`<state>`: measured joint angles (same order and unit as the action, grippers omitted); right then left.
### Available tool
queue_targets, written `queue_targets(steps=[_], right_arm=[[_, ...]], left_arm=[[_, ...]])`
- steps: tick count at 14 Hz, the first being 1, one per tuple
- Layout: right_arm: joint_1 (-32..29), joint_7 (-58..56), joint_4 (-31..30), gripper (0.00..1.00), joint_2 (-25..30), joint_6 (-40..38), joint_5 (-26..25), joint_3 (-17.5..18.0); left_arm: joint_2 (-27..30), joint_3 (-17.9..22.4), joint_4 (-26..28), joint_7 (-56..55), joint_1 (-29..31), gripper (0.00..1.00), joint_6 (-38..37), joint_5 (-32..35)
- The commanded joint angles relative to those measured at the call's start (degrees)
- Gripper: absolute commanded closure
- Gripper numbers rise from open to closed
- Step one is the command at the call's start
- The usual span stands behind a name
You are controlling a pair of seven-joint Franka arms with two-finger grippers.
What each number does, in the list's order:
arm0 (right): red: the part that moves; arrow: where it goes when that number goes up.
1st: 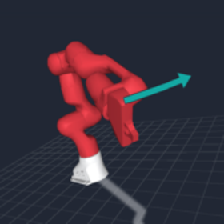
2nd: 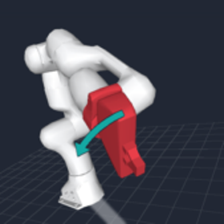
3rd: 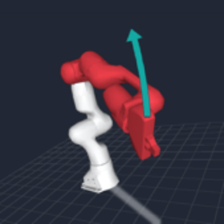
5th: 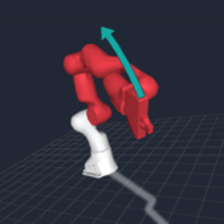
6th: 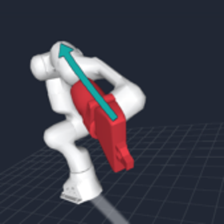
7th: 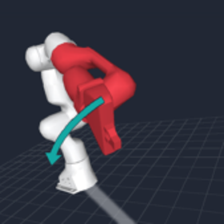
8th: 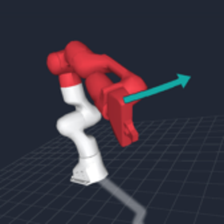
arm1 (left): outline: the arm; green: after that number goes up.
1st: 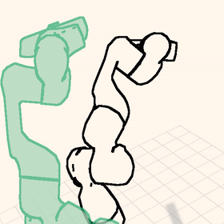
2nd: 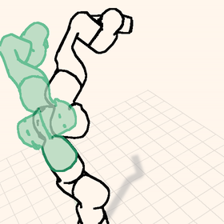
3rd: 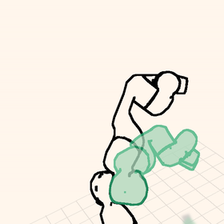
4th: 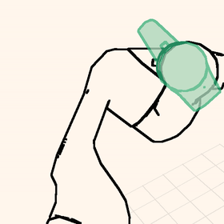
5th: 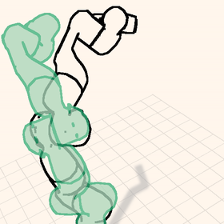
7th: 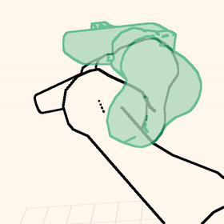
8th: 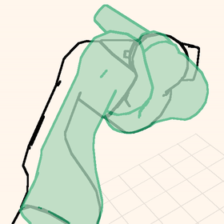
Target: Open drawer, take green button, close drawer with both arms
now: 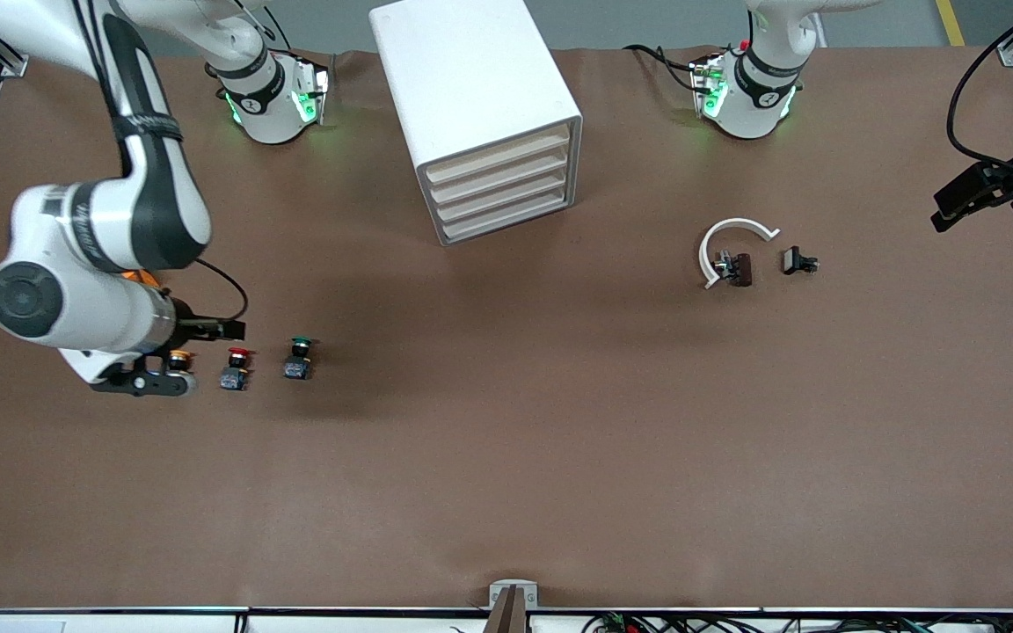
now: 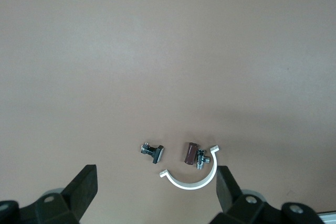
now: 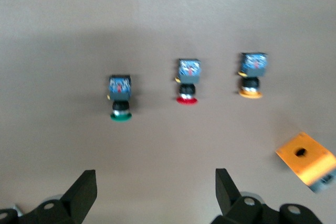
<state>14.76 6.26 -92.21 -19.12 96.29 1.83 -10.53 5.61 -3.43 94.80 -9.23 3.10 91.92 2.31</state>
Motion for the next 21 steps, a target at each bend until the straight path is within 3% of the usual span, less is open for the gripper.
queue_targets(steps=[1,4,10,13,16,21], right_arm=[[-3.2,-5.7,4.1,0.0,1.6,-7.1,-1.0,0.2],[-4.4,-4.7,8.7,0.0,1.8,-12.1,-0.4,0.3],[-5.6,-4.9,13.4,0.0,2.1,-14.8,-0.9,0.3],[-6.1,-4.9,16.5,0.0,2.4,-21.7,-0.9,0.4],[-6.4,-4.9,16.2,0.0,7.6,-25.4,-0.1,0.6],[-6.4,-5.4,16.1,0.0,13.0,-27.8,-0.3,0.7]], left_arm=[[3.3,0.4,2.3,1.5,0.1,0.0,-0.1,-1.0],[3.7,0.5,2.4,3.3,0.6,0.0,-1.1,-2.0],[3.4,0.1,1.8,3.4,0.3,0.0,-2.7,-2.2],[3.5,-0.3,1.3,3.6,0.2,0.0,-4.1,-2.1],[4.8,-2.8,1.8,3.4,0.3,0.0,-5.1,-1.8],[4.8,-3.4,1.4,3.4,0.2,0.0,-5.1,-1.7]])
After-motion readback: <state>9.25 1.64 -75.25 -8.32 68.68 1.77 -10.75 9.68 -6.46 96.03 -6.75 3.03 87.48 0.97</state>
